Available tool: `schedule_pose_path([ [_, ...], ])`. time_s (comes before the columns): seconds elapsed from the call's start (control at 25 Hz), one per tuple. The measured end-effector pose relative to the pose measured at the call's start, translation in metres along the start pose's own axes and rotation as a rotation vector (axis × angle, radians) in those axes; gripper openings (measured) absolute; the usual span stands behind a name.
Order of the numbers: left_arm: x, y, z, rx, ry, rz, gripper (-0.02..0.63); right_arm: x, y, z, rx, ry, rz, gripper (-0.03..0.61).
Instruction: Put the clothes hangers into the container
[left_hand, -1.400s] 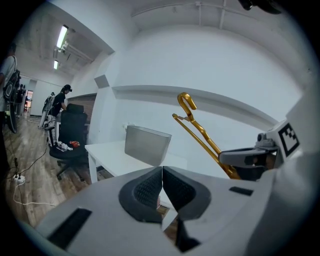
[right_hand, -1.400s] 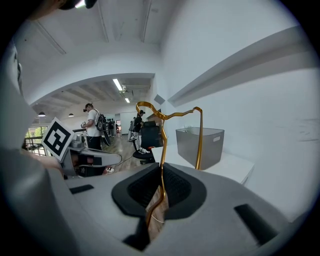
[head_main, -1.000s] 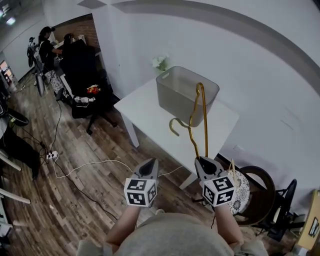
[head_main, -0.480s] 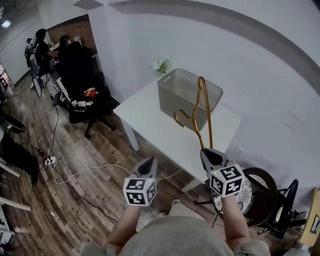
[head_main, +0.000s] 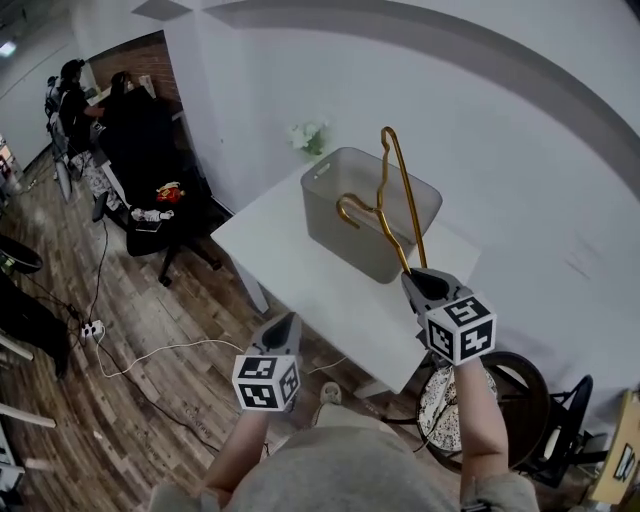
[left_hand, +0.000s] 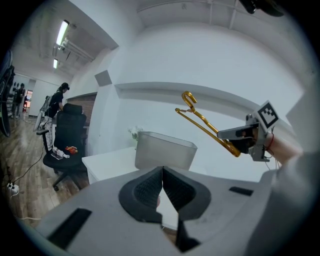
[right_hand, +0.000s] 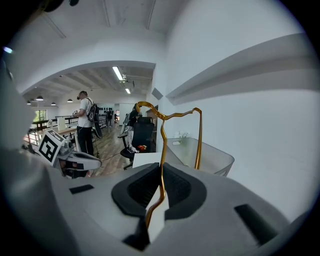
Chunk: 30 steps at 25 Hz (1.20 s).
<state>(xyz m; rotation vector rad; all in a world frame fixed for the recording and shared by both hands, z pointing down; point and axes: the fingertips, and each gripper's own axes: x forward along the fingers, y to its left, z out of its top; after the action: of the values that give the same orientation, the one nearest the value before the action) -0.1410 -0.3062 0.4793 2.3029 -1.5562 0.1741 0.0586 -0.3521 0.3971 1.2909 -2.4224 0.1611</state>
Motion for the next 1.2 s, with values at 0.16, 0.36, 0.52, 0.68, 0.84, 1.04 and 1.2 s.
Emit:
schedule_pose_path([
  [0.16, 0.03, 0.001, 0.019, 0.017, -0.006, 0.0, 0.007, 0.025, -0.026, 0.008, -0.054, 0.064, 0.04, 0.025],
  [0.36, 0.061, -0.006, 0.038, 0.027, 0.008, -0.01, 0.007, 0.062, -0.056, 0.014, -0.075, 0.169, 0.107, 0.025],
  [0.52, 0.081, -0.009, 0.044, 0.01, 0.019, -0.021, 0.006, 0.092, -0.073, 0.009, -0.105, 0.281, 0.142, 0.026],
  [0.68, 0.101, -0.005, 0.049, 0.0, 0.011, -0.004, 0.006, 0.116, -0.089, 0.002, -0.129, 0.363, 0.155, 0.028],
  [0.84, 0.117, -0.007, 0.054, 0.008, 0.013, -0.002, 0.007, 0.138, -0.099, -0.003, -0.125, 0.439, 0.181, 0.028],
  [1.04, 0.135, -0.009, 0.06, 0.011, 0.004, -0.014, 0.006, 0.167, -0.109, -0.012, -0.125, 0.521, 0.195, 0.032],
  [1.2, 0.144, -0.005, 0.057, 0.004, 0.006, -0.018, 0.007, 0.187, -0.11, -0.024, -0.121, 0.575, 0.197, 0.034],
])
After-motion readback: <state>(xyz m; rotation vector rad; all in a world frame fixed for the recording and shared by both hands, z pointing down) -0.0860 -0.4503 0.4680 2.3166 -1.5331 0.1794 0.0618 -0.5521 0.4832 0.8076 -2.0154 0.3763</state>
